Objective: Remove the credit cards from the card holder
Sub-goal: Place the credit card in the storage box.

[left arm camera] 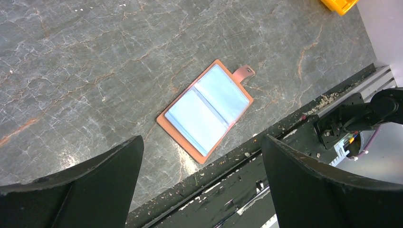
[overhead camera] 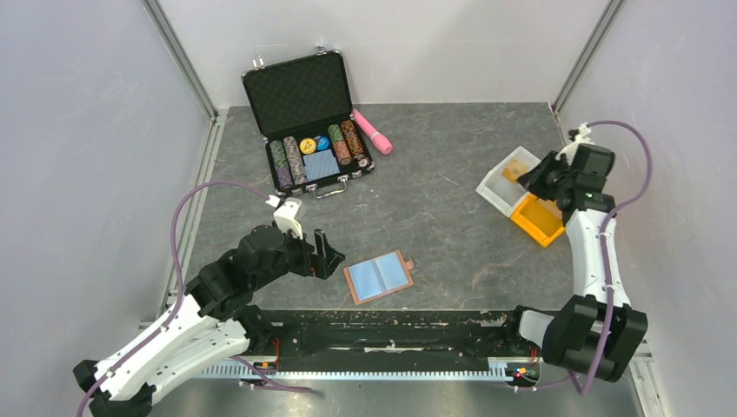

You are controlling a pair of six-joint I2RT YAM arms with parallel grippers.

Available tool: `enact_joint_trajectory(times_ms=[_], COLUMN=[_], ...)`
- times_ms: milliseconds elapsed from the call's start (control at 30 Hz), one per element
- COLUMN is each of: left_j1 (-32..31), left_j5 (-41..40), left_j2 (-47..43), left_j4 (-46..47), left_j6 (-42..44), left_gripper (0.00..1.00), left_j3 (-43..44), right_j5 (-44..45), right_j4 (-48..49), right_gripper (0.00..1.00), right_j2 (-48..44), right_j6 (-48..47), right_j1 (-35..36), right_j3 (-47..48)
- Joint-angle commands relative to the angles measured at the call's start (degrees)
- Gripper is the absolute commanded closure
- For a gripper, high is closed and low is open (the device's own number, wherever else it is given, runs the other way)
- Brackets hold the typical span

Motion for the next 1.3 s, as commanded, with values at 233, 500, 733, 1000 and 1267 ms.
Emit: enact_joint_trajectory(times_ms=[233, 500, 733, 1000, 1267], left_j1=[0.03, 0.01, -0.01, 0.02, 0.01], left_j5=[0.91, 1.30, 3.09, 1.98, 1.58], left_j2=[-3.27, -4.19, -1.95, -3.74, -3.46], left_j4=[-0.79, -0.29, -0.39, -0.43, -0.42], left_j6=[2.61, 2.68, 3.21, 3.13, 3.29], left_gripper=[0.00, 0.00, 0.00, 0.00, 0.00], left_j3=[1.01, 0.73, 1.10, 0.88, 0.97], right_j5=[0.33, 3.86, 3.13, 2.30, 2.99], right_j4=[-15.70, -16.21, -15.31, -14.30, -13.90], right_gripper=[1.00, 1.00, 1.00, 1.00, 1.00], right_j2=[5.26, 7.90, 11.79, 15.64, 15.52], right_j6=[-11.71, -13.60, -14.44, -14.45, -14.63], right_j1=[-17.98, -19.95, -20.10, -20.15, -20.13], right_j3=[9.92, 8.52, 9.51, 10.26, 9.72])
